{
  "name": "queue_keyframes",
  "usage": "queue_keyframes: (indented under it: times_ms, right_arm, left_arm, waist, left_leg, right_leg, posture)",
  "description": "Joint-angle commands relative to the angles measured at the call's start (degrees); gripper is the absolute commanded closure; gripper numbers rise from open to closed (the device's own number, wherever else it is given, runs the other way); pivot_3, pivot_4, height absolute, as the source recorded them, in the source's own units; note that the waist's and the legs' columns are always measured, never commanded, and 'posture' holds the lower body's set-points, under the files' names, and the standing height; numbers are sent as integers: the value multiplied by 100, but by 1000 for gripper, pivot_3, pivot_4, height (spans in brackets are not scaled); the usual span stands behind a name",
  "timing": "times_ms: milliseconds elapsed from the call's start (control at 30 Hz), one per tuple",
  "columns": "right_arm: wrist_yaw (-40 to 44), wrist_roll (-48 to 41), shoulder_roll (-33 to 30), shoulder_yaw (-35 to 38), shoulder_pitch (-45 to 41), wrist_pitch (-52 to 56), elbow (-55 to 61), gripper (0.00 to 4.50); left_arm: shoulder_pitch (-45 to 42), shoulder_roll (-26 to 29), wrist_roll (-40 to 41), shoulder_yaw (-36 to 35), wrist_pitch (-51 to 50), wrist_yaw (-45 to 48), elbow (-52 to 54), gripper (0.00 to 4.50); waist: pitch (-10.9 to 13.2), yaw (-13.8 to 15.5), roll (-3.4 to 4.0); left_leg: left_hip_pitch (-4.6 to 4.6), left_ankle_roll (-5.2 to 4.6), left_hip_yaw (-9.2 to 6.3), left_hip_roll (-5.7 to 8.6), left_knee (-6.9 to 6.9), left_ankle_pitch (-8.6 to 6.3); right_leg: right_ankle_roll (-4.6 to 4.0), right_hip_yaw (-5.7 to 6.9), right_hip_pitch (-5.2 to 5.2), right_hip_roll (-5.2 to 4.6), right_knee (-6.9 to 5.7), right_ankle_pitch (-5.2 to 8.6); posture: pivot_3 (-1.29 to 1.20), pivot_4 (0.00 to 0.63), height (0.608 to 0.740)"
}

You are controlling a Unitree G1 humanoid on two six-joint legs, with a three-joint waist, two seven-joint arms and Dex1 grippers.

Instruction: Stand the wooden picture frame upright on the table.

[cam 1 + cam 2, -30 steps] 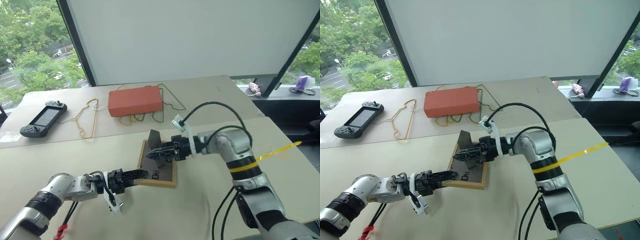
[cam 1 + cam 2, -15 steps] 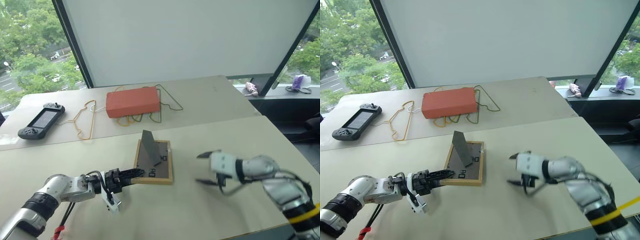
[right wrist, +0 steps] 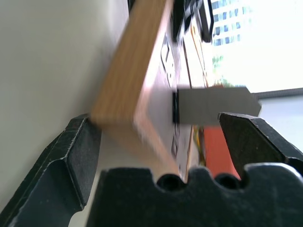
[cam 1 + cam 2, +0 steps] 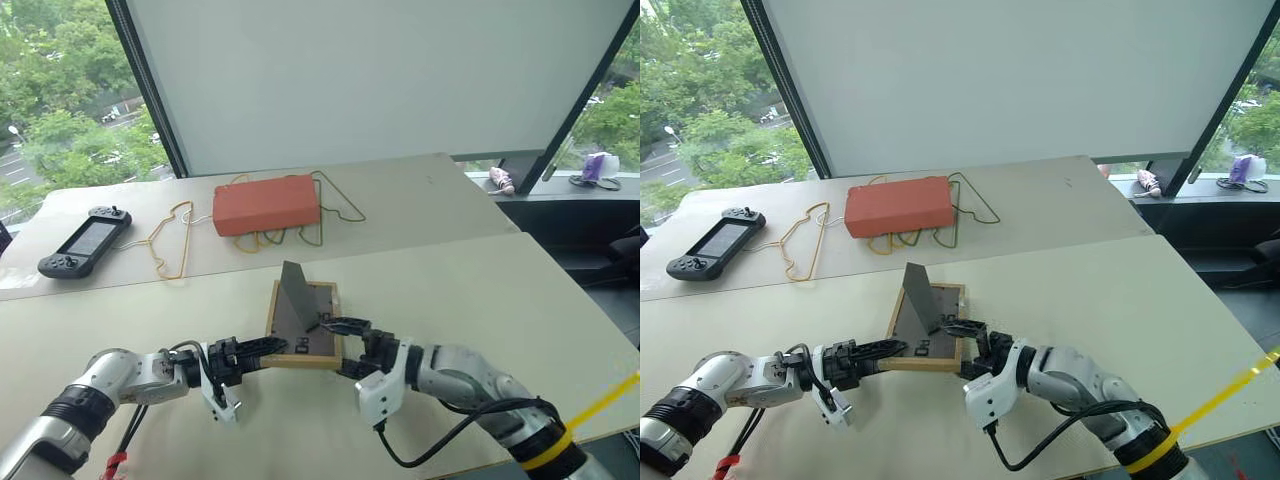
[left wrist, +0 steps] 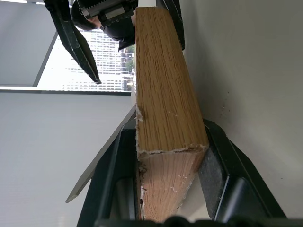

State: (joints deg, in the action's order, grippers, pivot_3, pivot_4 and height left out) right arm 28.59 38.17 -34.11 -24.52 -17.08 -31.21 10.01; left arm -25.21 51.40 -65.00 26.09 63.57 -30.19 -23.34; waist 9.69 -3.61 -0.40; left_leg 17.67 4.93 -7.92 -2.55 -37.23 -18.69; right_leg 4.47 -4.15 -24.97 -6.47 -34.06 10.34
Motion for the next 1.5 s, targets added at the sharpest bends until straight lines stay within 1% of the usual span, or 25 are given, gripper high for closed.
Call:
queue_keyframes:
  times_ms: [33,167,267,300,367,567,600,667,700,733,767,833,867,933,1000,1033,1100,1133,1200,1233,1267,1300,1400,1500]
  right_arm:
    - [-65,-33,10,66,-137,-114,19,261]
    - [-32,-127,-35,120,-109,-109,3,1420]
    - [-24,-81,-78,121,-91,-108,-21,2582]
    - [-42,-54,-86,126,-94,-121,-30,2841]
    - [-63,-34,-94,139,-92,-123,-38,3030]
    - [-132,-29,-131,205,-117,-166,15,3133]
    - [-128,-44,-139,218,-127,-170,19,3137]
    - [-136,-136,-168,298,-185,-196,43,3137]
    - [-136,-187,-193,341,-197,-209,64,3137]
    - [-133,-221,-210,367,-202,-216,78,3137]
    - [94,-587,-222,493,-224,58,133,3137]
    - [631,-1327,-285,706,-322,635,274,3137]
    - [947,-1811,-331,822,-412,989,382,3137]
    - [1514,-2710,-386,1073,-655,1845,579,3137]
    - [1957,-3481,-429,1319,-982,2650,696,3137]
    - [2093,-3768,-436,1426,-1147,2964,735,3137]
    - [2499,-4580,-439,1604,-1526,3975,834,3137]
    - [2663,-5282,-377,1782,-1958,5041,722,3137]
    - [2825,-6371,-278,2101,-2783,6949,281,3137]
    - [2977,-6760,-315,2167,-3054,7615,97,3137]
    - [3098,-6858,-344,2158,-3260,7811,-87,3137]
    - [3149,-7160,-344,2204,-3558,8527,-363,3137]
    - [3598,-7706,-330,2211,-4194,9461,-1122,3137]
    - [4319,-7742,-509,1766,-4246,9541,-1443,3137]
  left_arm:
    - [-29,54,170,-85,4,24,-4,3326]
    - [6,56,207,-96,0,58,23,3326]
    - [42,36,314,-107,9,102,60,3326]
    - [54,26,355,-111,6,129,74,3326]
    - [70,13,458,-122,27,179,109,3326]
    - [83,-27,1042,-209,165,449,56,3326]
    - [82,-36,1141,-223,185,501,38,2336]
    - [93,-100,1586,-314,20,848,-32,1833]
    - [133,-103,1814,-380,-18,1004,3,1350]
    - [167,-106,1970,-435,-33,1120,37,1089]
    - [368,-25,2688,-589,-153,1355,215,751]
    - [794,129,3929,-897,-560,1899,627,751]
    - [1065,176,4571,-1104,-959,2182,894,751]
    - [1646,266,5316,-1425,-1524,2619,1565,751]
    - [2196,235,5665,-1682,-1953,2911,2270,751]
    - [2415,172,5761,-1805,-2162,3031,2564,751]
    - [2721,-14,5836,-1939,-2524,3249,3001,751]
    - [2831,-142,5787,-1944,-2620,3346,3140,751]
    - [2951,-382,5660,-2004,-2805,3491,3333,751]
    - [2977,-478,5636,-2032,-2878,3565,3397,751]
    - [2990,-557,5613,-2077,-2935,3633,3446,751]
    - [2995,-624,5582,-2107,-2948,3704,3481,751]
    - [2984,-794,5532,-2196,-2988,3859,3514,751]
    - [2986,-937,5496,-2281,-3005,3997,3561,751]
  waist:
    - [0,0,0]
    - [0,4,0]
    - [0,-2,-1]
    - [0,-3,-1]
    - [0,7,-2]
    - [0,15,-3]
    - [-1,15,-3]
    - [-1,18,-3]
    - [-1,24,-3]
    - [-1,35,-3]
    - [0,46,-4]
    - [0,15,-4]
    - [1,-8,-4]
    - [3,-23,-5]
    - [6,-18,-9]
    - [8,-16,-6]
    - [9,-5,-4]
    - [9,-1,-4]
    - [15,-24,3]
    - [16,-21,5]
    - [15,-11,4]
    - [15,13,5]
    - [15,28,5]
    - [15,42,6]
  left_leg:
    - [0,-3,0,0,0,-1]
    - [-6,-6,0,0,0,-3]
    - [-5,-7,0,0,0,-4]
    - [-6,-7,0,0,0,-4]
    - [-6,-8,0,0,0,-4]
    - [-5,-10,0,0,0,-5]
    - [-5,-9,0,0,0,-5]
    - [-12,-10,0,0,0,-6]
    - [-14,-16,0,0,0,-9]
    - [-15,-24,0,0,1,-13]
    - [-23,-31,0,0,1,-17]
    - [-32,-36,2,-1,2,-20]
    - [-33,-38,2,-1,1,-21]
    - [-37,-41,2,-5,-1,-22]
    - [-37,-43,1,-6,-5,-23]
    - [-35,-45,1,-6,-5,-25]
    - [-33,-52,1,-5,-3,-29]
    - [-32,-53,2,-5,-3,-29]
    - [-30,-54,1,-6,-3,-30]
    - [-28,-54,2,-5,-5,-29]
    - [-26,-54,1,-6,-4,-29]
    - [-28,-57,0,-9,-3,-31]
    - [-24,-62,0,-10,-3,-34]
    - [-17,-69,0,-10,-3,-38]
  right_leg:
    - [0,0,0,0,0,0]
    - [0,1,6,0,-1,0]
    - [0,0,6,0,0,0]
    - [0,0,5,0,0,0]
    - [0,1,5,0,-1,0]
    - [0,1,7,0,0,0]
    - [0,1,7,-1,0,0]
    - [0,0,16,0,0,0]
    - [0,1,34,0,3,0]
    - [1,2,48,0,5,1]
    - [3,2,64,0,5,4]
    - [5,-1,70,-1,6,5]
    - [5,-1,69,-1,5,5]
    - [4,1,61,0,0,4]
    - [3,3,60,0,0,3]
    - [3,3,62,0,2,4]
    - [3,2,69,-1,5,4]
    - [3,2,69,0,6,4]
    - [1,3,68,2,5,5]
    - [-2,1,66,2,3,3]
    - [-5,4,65,3,1,2]
    - [-7,6,66,7,1,3]
    - [-9,7,65,7,4,5]
    - [-8,8,60,7,3,5]
  posture:
    - [0,150,740]
    - [0,150,740]
    - [0,150,740]
    - [0,150,740]
    - [0,150,740]
    - [0,150,740]
    - [0,150,740]
    - [0,150,740]
    - [0,150,740]
    - [0,150,740]
    - [0,150,740]
    - [0,150,740]
    - [0,150,740]
    - [0,150,740]
    - [0,150,740]
    - [0,150,740]
    - [0,150,740]
    - [0,150,740]
    - [0,150,740]
    - [0,150,740]
    - [0,150,740]
    - [0,150,740]
    - [0,150,740]
    - [0,150,740]
